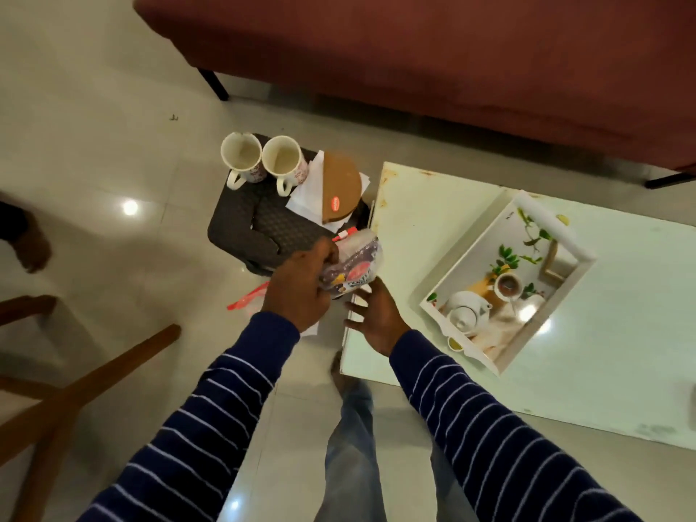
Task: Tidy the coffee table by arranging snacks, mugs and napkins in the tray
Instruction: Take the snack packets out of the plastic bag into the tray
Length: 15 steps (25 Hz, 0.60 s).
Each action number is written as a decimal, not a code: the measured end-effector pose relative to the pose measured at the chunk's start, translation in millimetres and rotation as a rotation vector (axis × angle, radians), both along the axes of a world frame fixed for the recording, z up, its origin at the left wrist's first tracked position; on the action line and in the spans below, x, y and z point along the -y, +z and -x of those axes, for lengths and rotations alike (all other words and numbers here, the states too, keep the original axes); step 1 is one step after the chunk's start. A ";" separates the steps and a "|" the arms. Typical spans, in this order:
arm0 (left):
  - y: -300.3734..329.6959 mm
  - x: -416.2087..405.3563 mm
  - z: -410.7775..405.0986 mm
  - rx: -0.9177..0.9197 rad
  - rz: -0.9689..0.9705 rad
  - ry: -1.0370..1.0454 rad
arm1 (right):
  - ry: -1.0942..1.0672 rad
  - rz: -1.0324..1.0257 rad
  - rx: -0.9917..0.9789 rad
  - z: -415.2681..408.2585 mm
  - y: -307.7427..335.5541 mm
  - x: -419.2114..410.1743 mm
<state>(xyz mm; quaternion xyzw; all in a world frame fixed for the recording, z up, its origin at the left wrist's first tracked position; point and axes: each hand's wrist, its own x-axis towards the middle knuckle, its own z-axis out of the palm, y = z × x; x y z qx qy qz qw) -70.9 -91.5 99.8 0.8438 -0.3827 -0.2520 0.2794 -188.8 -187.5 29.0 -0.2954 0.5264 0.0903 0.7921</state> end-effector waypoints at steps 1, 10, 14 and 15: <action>8.9 4.7 7.6 0.132 -0.012 -0.050 | -0.023 0.139 -0.035 11.6 10.9 9.3; 98.0 61.0 106.3 0.383 0.085 -0.252 | 0.356 0.891 0.305 122.8 149.5 100.4; 129.6 93.3 149.8 0.363 0.160 -0.330 | 0.169 0.971 0.326 167.1 188.2 127.3; 138.5 99.7 159.4 0.353 0.167 -0.343 | 0.099 0.962 0.324 181.5 195.3 133.1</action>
